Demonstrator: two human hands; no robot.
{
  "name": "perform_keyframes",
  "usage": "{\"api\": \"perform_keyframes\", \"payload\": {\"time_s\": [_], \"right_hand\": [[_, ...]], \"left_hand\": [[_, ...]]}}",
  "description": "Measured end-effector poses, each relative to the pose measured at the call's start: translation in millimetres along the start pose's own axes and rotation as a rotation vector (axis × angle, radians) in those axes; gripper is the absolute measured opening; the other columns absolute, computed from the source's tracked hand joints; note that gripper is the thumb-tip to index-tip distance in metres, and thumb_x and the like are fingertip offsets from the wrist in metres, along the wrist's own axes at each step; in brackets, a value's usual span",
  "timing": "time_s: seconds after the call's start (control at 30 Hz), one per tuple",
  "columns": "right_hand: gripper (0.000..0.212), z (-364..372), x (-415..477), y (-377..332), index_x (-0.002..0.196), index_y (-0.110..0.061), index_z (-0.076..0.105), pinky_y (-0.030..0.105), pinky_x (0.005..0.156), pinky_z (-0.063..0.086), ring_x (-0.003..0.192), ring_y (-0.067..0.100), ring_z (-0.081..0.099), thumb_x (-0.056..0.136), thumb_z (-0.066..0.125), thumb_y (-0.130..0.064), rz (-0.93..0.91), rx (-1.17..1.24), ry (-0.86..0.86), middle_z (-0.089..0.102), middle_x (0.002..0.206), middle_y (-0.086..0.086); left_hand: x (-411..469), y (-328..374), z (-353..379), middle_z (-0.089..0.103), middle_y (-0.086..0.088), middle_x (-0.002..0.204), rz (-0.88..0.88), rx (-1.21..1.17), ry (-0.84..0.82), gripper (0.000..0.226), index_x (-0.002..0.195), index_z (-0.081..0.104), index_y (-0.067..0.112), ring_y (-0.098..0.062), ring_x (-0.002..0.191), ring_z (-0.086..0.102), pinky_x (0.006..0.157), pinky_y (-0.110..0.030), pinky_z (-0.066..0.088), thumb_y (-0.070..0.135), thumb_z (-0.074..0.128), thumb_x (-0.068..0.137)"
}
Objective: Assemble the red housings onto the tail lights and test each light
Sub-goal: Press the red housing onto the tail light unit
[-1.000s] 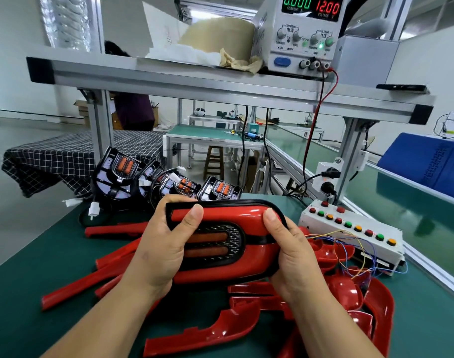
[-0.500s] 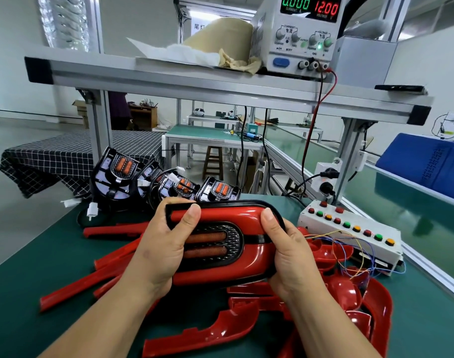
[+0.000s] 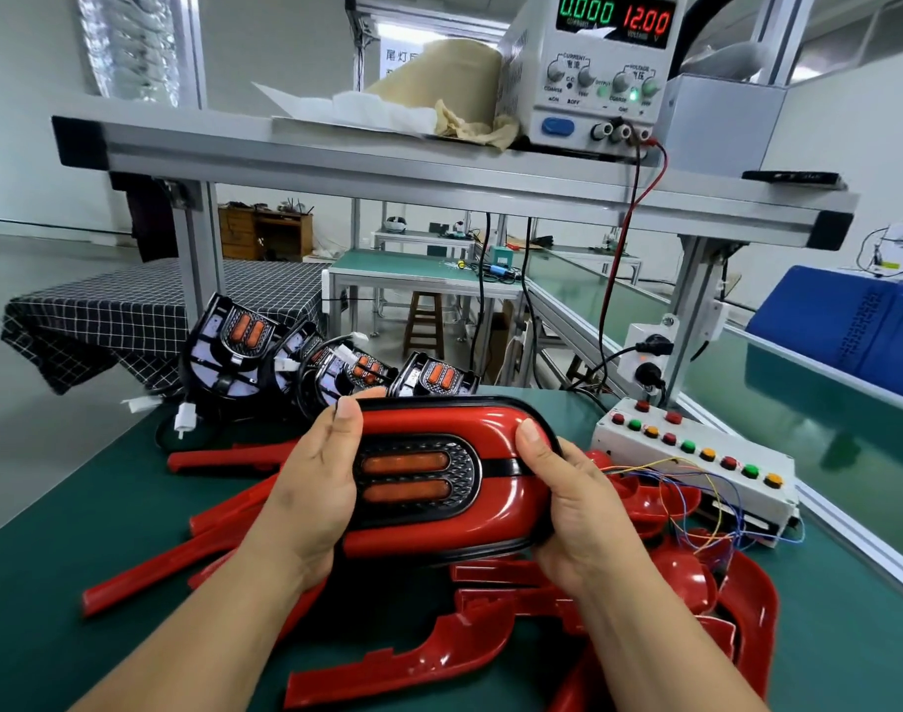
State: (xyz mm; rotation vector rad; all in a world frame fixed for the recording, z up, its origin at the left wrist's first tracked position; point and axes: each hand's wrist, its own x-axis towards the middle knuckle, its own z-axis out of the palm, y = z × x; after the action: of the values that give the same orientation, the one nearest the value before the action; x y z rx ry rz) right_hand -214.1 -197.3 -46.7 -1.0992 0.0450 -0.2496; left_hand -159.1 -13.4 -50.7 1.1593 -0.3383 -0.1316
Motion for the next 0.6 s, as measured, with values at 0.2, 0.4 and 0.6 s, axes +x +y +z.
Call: {"api": "perform_keyframes", "payload": {"time_s": [0.2, 0.4, 0.6], "right_hand": [[0.045, 9, -3, 1, 0.11, 0.001, 0.065, 0.045, 0.062, 0.06, 0.071, 0.03, 0.071, 0.075, 0.072, -0.026, -0.018, 0.027, 0.025, 0.073, 0.09, 0.021], [0.043, 15, -6, -1, 0.106, 0.0, 0.069, 0.052, 0.073, 0.059, 0.082, 0.036, 0.072, 0.076, 0.071, -0.032, -0.01, 0.096, 0.0, 0.072, 0.099, 0.024], [0.045, 14, -7, -8, 0.1, -0.004, 0.073, 0.059, 0.077, 0.056, 0.089, 0.039, 0.07, 0.07, 0.073, -0.038, 0.024, 0.156, -0.01, 0.071, 0.102, 0.025]], "left_hand": [[3, 3, -2, 0.073, -0.025, 0.1, 0.007, 0.005, 0.02, 0.05, 0.115, 0.066, 0.024, -0.045, 0.084, 0.072, 0.064, -0.053, 0.058, 0.059, 0.045, 0.086], [9, 17, -23, 0.068, -0.025, 0.116, -0.177, -0.171, -0.14, 0.084, 0.116, 0.071, 0.02, -0.044, 0.104, 0.067, 0.073, -0.053, 0.058, 0.081, 0.024, 0.083], [10, 16, -31, 0.063, -0.018, 0.13, -0.43, -0.152, -0.292, 0.065, 0.123, 0.068, 0.017, -0.038, 0.118, 0.061, 0.095, -0.055, 0.051, 0.064, 0.032, 0.098]]}}
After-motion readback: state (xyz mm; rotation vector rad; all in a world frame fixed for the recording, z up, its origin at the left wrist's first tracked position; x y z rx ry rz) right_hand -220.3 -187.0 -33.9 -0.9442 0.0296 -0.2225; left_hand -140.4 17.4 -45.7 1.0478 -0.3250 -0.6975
